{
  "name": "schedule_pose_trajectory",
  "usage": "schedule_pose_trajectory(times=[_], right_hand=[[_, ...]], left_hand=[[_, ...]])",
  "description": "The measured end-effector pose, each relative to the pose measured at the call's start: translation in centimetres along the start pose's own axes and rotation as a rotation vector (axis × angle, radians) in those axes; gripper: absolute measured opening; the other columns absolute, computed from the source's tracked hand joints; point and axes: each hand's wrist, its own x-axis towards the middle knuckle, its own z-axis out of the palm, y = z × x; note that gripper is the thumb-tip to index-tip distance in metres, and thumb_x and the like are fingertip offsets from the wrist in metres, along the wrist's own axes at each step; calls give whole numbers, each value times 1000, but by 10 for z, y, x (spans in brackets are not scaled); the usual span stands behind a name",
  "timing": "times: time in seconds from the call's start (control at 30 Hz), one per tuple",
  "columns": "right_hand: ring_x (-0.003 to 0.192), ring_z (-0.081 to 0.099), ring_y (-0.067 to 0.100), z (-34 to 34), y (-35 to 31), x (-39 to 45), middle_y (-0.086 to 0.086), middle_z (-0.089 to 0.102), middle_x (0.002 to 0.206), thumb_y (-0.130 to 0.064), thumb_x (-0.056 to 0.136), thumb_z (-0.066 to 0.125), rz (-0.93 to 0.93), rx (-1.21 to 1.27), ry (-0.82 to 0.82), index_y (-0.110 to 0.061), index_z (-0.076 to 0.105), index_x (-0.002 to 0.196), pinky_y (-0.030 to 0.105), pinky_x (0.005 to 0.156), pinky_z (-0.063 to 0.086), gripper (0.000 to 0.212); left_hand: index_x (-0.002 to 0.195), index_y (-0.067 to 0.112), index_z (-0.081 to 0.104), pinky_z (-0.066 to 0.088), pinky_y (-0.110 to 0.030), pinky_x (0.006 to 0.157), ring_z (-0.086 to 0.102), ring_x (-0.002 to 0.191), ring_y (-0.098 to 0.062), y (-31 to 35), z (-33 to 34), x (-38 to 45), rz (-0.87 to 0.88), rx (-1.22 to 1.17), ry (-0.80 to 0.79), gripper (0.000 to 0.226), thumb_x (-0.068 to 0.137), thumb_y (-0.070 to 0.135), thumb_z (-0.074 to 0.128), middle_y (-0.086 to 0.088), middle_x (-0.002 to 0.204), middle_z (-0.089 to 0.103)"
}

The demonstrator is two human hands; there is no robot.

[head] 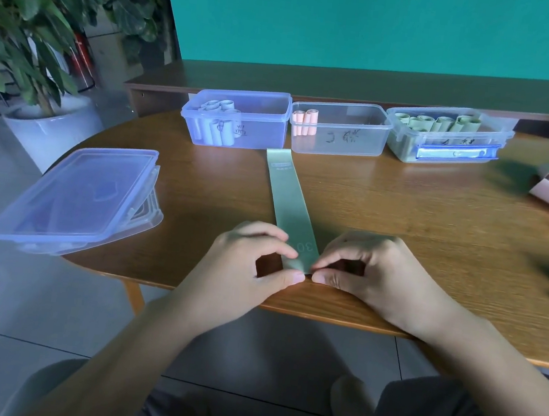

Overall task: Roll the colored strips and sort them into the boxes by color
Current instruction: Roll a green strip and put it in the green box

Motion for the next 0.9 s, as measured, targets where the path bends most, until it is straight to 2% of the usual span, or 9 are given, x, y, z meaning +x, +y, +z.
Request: schedule_pose_trajectory(times=[0.13,0.27,0.63,0.9], right_hand=[[93,67,5,2,2,2,-15,71,95,-32,84,78,-12,-34,-5,-23,81,97,24,85,53,16],[92,65,4,4,2,3,-17,69,94,-33,86,78,3,-62,-18,-26,78,96,24,83,52,12],[94,63,4,4,5,6,-16,64,99,-34,92,72,-72,-108,-46,-27,76,102,26,85,54,13],[95,63,6,1,5,11,-18,63,98,-29,98,66,-42,-82,-104,-27,76,103,26,84,52,11]], left_hand=[[102,30,78,55,-24,84,60,103,-3,2,-1,-1,64,-3,10,19,85,40,76,20,105,66],[94,27,79,54,-26,81,63,96,-2,3,-2,0,98,-6,3,15,86,38,74,20,94,70],[94,24,78,56,-31,80,64,93,-5,5,-2,0,101,-14,-4,25,86,47,69,16,94,70],[93,26,76,52,-26,80,60,94,-4,6,-3,3,70,24,-33,26,88,49,66,18,95,64]])
